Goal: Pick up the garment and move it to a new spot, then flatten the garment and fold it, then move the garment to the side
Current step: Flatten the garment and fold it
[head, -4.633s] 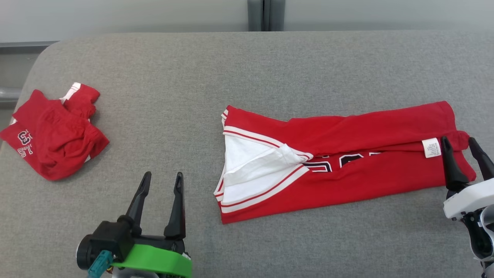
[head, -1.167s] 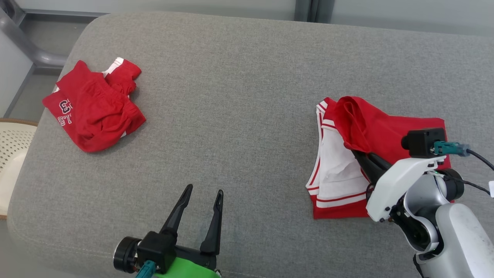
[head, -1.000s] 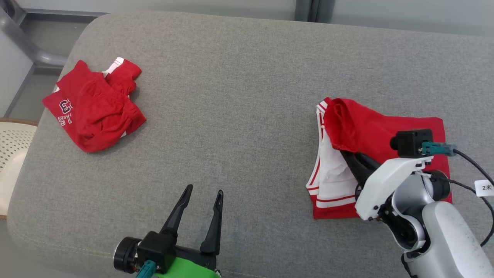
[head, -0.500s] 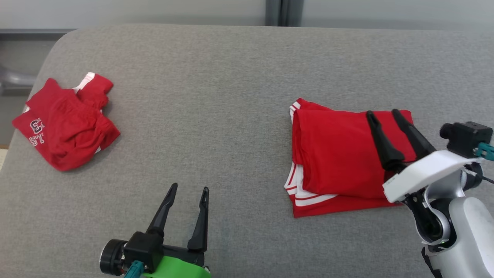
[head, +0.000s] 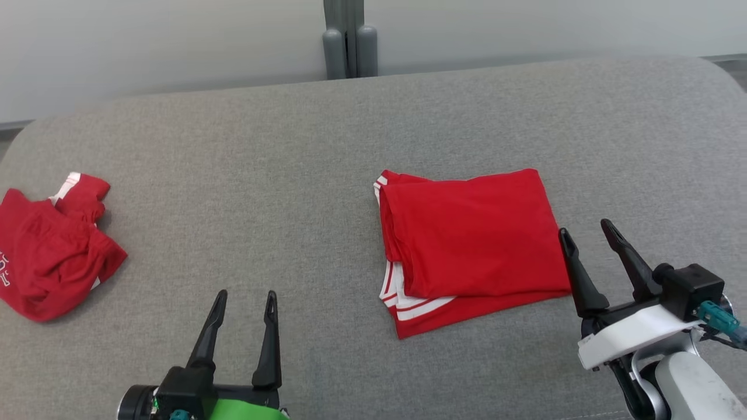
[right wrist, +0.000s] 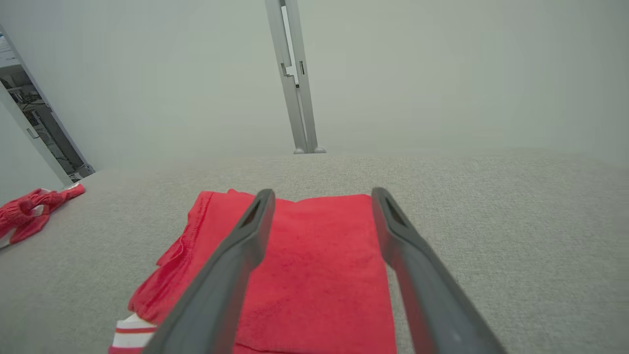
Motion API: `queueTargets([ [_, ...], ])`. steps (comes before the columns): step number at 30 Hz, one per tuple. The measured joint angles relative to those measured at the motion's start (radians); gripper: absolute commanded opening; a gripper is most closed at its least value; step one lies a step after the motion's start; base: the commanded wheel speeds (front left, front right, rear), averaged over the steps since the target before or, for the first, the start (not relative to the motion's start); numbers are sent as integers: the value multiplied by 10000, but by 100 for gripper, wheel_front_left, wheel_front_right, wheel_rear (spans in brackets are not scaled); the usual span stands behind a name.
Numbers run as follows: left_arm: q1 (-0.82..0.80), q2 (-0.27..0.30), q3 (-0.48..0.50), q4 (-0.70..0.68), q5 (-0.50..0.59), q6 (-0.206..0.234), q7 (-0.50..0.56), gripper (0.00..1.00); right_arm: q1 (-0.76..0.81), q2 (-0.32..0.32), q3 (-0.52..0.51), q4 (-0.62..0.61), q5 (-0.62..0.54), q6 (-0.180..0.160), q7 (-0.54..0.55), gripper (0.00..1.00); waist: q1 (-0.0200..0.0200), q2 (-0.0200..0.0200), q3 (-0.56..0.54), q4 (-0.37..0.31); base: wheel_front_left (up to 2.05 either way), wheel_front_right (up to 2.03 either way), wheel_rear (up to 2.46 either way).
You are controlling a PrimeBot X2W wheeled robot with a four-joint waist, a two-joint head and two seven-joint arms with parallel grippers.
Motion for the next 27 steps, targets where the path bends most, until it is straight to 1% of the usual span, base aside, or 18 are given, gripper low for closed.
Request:
queueTargets([
  [2,168,2,121,-94,0,94,0,100,132,198,-219,-268,-497,0,-31,100,0,0,-217,-113,0,0,0],
  [5,354,2,182,-328,81,94,0,100,564,529,-504,-619,-1195,0,-36,100,0,0,-525,-213,0,0,0],
  [8,527,-2,261,-479,174,94,0,100,1073,815,-669,-857,-1649,0,-38,100,0,0,-807,-242,0,0,0],
  [17,1017,0,763,-872,48,288,0,100,1865,1440,-986,-1340,-2173,0,-40,100,0,0,-1235,-1,0,0,0],
  [27,1291,0,809,-796,424,167,0,100,2154,1649,-1026,-1262,-2261,0,-38,100,0,0,-1323,280,0,0,0],
])
